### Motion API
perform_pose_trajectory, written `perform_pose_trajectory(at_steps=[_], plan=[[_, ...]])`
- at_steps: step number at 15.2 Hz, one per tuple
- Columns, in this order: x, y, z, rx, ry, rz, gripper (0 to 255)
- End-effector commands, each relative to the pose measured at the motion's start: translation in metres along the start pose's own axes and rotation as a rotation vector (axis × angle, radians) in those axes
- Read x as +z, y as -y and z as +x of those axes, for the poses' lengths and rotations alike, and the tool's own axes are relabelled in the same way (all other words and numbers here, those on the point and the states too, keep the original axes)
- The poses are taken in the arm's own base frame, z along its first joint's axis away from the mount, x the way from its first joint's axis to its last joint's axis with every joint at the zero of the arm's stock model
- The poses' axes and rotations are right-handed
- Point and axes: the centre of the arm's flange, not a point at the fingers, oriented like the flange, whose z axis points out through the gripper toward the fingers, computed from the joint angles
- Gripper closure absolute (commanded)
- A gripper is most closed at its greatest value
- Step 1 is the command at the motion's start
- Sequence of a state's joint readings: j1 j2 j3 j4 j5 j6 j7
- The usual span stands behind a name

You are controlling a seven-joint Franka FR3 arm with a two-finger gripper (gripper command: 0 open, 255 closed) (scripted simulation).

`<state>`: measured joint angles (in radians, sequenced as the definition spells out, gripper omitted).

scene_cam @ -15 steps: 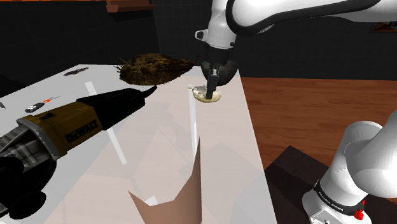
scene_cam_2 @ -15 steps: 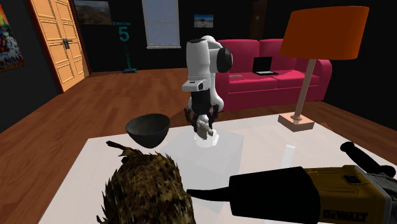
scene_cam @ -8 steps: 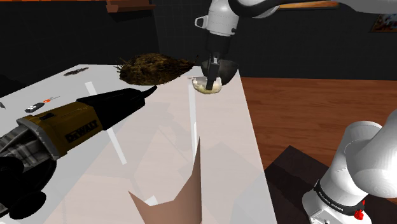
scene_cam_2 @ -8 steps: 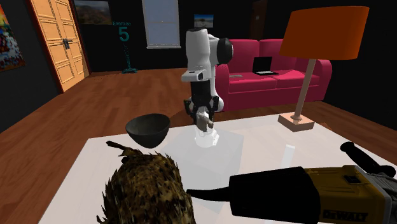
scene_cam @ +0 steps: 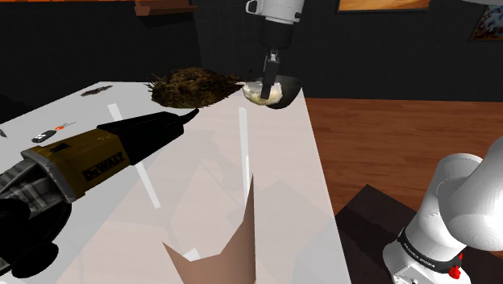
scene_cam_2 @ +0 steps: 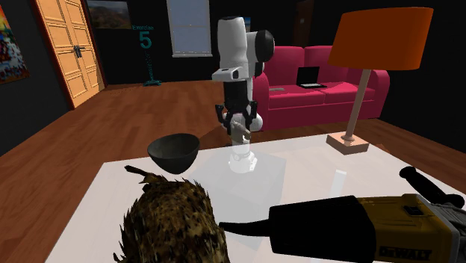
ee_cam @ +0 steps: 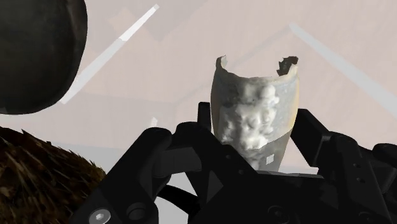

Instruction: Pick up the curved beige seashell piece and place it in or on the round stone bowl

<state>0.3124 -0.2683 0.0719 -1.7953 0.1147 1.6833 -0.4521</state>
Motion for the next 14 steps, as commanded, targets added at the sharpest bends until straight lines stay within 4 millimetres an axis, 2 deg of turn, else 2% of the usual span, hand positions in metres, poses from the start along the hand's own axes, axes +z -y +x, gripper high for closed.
perform_pose_trajectory(at_steps=[1,11,14], plan=[[-0.011,0.001,0.001,0.000,0.000,0.000,255],[-0.059,0.002,0.010,0.000,0.000,0.000,255],[-0.062,-0.037,0.000,0.000,0.000,0.000,255]])
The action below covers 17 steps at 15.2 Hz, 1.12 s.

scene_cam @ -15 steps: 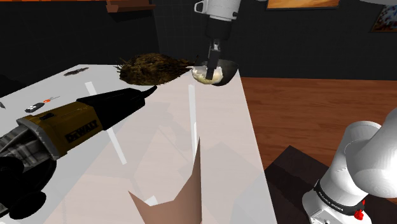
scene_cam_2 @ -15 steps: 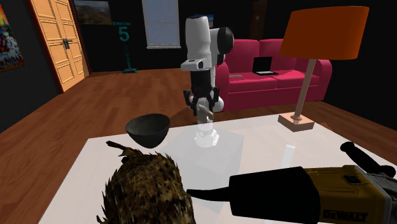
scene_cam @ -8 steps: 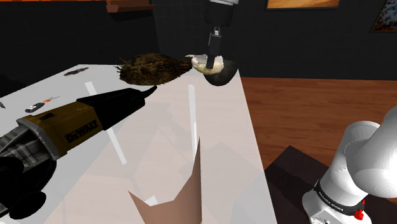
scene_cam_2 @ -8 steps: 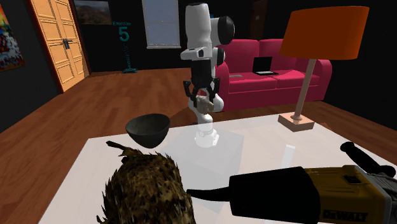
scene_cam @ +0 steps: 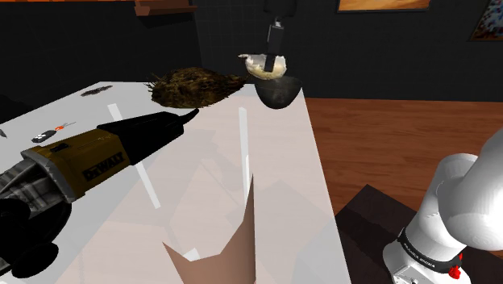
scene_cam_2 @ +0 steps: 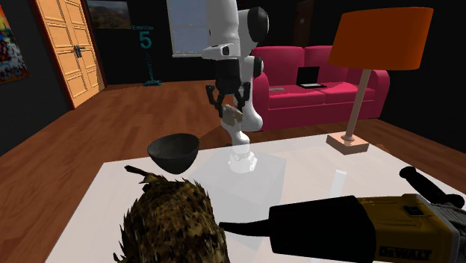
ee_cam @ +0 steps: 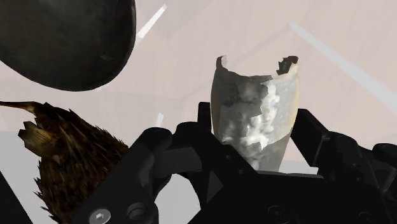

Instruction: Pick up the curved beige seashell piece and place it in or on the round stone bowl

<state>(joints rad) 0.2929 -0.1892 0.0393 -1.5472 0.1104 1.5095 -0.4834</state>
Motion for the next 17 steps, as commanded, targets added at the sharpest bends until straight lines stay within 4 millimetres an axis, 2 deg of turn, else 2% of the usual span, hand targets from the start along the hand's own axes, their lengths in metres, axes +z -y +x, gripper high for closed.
perform_pose_trajectory(at_steps=[1,12,13,17], plan=[[0.000,-0.025,-0.006,-0.001,0.000,0.000,255],[-0.012,-0.165,-0.043,-0.001,0.000,0.000,255],[-0.013,-0.184,-0.048,-0.001,0.000,0.000,255],[0.008,-0.185,-0.052,-0.001,0.000,0.000,255]])
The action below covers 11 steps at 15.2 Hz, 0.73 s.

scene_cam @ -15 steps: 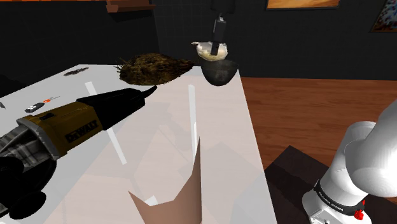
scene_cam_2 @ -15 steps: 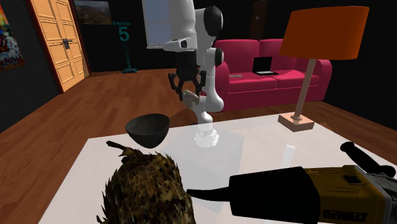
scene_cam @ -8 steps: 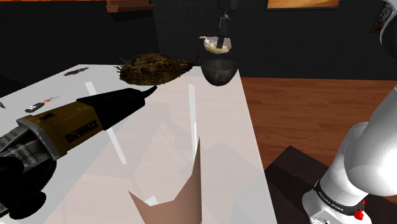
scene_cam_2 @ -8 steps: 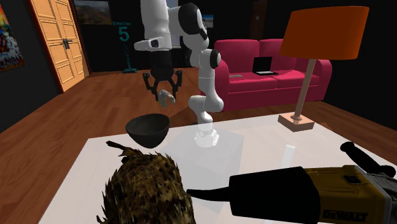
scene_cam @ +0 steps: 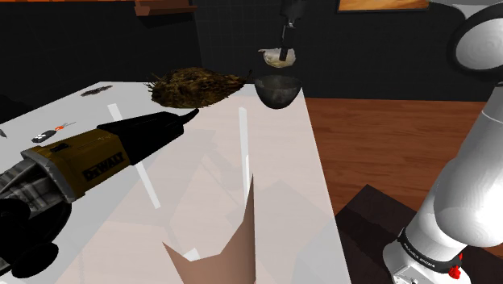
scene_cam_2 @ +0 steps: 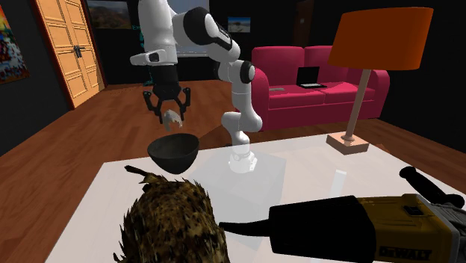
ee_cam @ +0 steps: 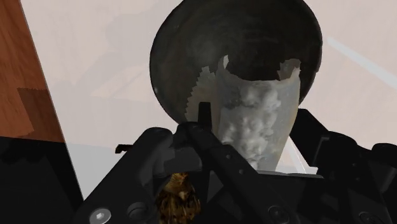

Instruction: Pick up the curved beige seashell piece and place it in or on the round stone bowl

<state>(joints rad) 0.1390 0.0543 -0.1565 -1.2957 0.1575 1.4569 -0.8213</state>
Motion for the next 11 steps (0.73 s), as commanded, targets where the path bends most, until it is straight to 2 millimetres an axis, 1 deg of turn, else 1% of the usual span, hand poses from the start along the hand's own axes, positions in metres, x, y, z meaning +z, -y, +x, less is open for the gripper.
perform_pose_trajectory(at_steps=[1,9,11], plan=[[0.010,0.000,-0.003,-0.001,0.000,0.000,255],[0.051,-0.001,-0.011,-0.001,0.000,0.000,255],[0.055,-0.001,-0.011,-0.001,0.000,0.000,255]])
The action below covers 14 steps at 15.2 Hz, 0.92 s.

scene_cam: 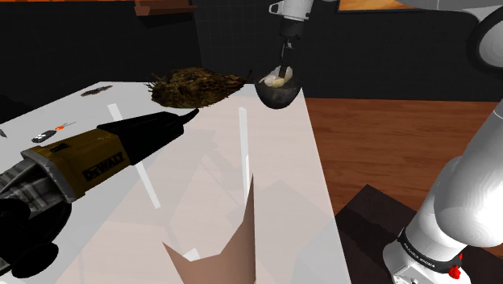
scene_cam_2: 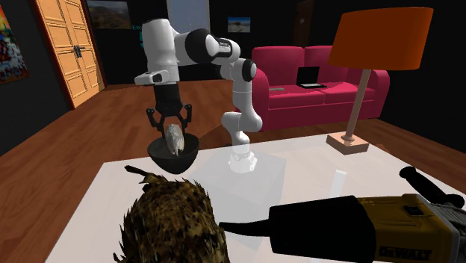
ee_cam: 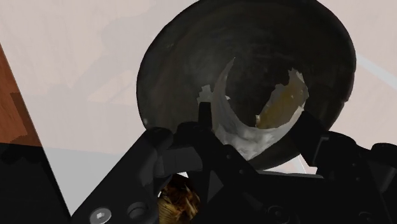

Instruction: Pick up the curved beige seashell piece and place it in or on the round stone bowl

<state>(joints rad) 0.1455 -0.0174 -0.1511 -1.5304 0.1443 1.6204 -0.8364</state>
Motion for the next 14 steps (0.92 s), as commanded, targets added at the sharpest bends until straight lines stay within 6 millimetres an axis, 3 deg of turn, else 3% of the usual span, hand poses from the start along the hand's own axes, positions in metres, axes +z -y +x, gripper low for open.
perform_pose_trajectory(at_steps=[1,7,8,13,14], plan=[[0.002,0.000,-0.001,0.000,-0.001,0.000,255],[0.002,0.000,-0.001,0.000,-0.001,0.000,255],[0.002,0.000,-0.001,0.000,-0.001,0.000,0],[0.002,0.000,-0.001,0.000,-0.001,0.000,0],[-0.011,0.000,-0.001,0.000,-0.001,0.000,0]])
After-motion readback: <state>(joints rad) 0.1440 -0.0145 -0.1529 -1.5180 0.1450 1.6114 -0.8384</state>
